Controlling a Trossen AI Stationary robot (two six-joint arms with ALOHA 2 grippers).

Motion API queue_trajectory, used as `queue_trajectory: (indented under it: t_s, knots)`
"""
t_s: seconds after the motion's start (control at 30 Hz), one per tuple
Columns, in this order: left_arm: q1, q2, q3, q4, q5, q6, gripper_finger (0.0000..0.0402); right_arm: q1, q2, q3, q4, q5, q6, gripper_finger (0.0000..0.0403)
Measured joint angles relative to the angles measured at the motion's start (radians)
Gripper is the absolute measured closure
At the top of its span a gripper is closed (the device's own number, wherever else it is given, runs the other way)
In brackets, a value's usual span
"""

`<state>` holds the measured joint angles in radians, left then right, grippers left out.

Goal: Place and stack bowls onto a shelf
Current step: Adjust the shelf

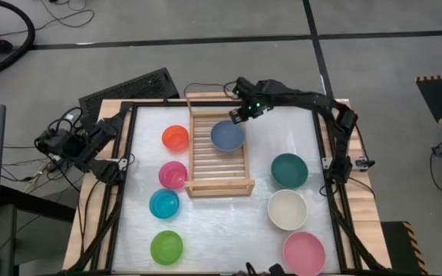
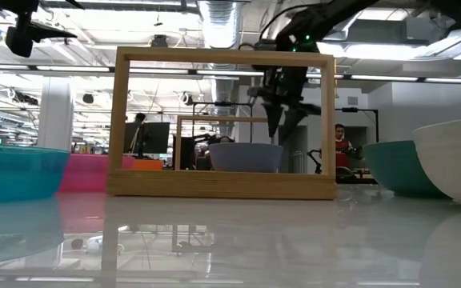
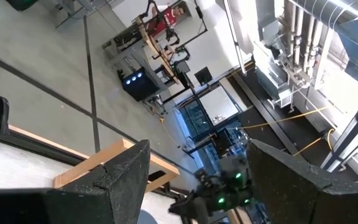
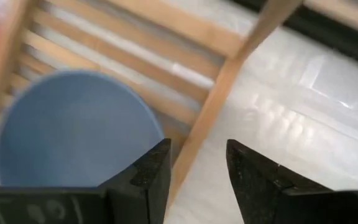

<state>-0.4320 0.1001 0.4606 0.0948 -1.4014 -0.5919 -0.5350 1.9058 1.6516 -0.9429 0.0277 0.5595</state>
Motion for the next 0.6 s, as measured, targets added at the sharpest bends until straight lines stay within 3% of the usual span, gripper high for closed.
queue_trajectory:
  t_s: [0.3, 0.6]
  knots:
    - [0.0, 0.0, 0.0, -0.011, -0.001, 0.003, 0.015, 0.016, -0.065, 0.093, 0.07, 0.003, -0.301, 0.0233]
    - [0.0, 0.0, 0.0, -0.011, 0.067, 0.003, 0.015, 0.01, -0.065, 0.199, 0.073, 0.001, -0.308, 0.0239]
